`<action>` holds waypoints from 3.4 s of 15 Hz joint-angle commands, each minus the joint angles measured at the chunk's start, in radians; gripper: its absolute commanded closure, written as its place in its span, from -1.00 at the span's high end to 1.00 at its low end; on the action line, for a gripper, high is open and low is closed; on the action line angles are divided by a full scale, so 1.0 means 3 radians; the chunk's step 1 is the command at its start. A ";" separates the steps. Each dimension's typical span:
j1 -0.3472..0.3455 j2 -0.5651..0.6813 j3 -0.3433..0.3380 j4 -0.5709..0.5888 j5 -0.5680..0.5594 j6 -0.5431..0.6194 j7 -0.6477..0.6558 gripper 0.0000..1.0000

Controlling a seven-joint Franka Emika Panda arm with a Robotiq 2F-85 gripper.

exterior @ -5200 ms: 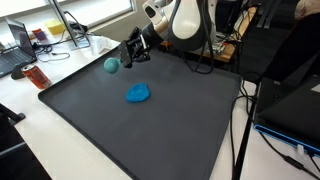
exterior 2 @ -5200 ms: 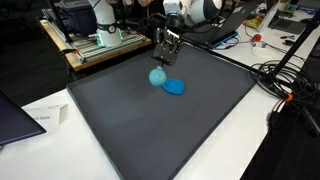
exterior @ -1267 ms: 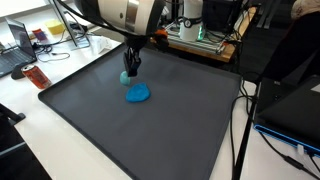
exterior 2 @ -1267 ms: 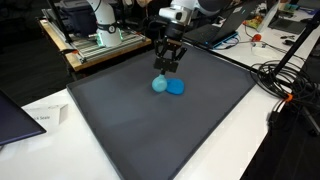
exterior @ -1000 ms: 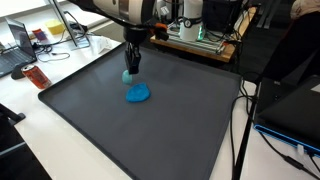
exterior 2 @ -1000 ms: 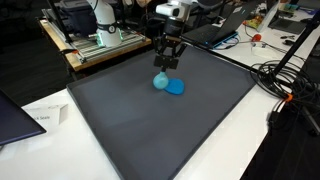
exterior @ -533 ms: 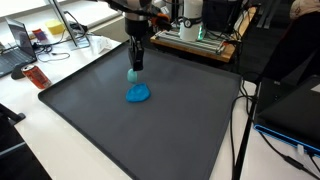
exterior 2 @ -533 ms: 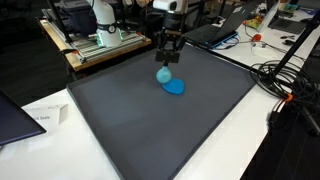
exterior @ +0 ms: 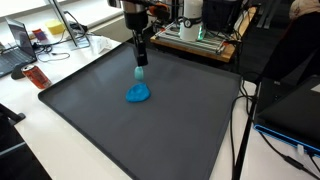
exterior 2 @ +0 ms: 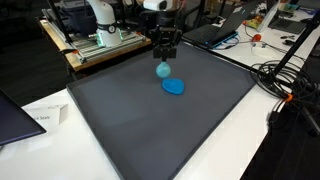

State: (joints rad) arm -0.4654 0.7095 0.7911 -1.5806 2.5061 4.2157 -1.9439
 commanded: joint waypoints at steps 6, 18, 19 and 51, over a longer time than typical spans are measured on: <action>-0.0815 0.0421 0.1003 -0.0071 0.0020 0.0065 0.0545 -0.57; -0.1182 0.0650 0.1345 0.0093 0.0022 -0.0013 0.1048 -0.07; -0.1182 0.0651 0.1348 0.0102 0.0022 -0.0013 0.1062 -0.07; -0.0808 0.1466 0.0831 0.1264 0.0019 -0.0001 0.1926 -0.57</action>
State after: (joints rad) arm -0.7329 1.1286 1.0953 -1.2743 2.5118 4.2182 -1.3683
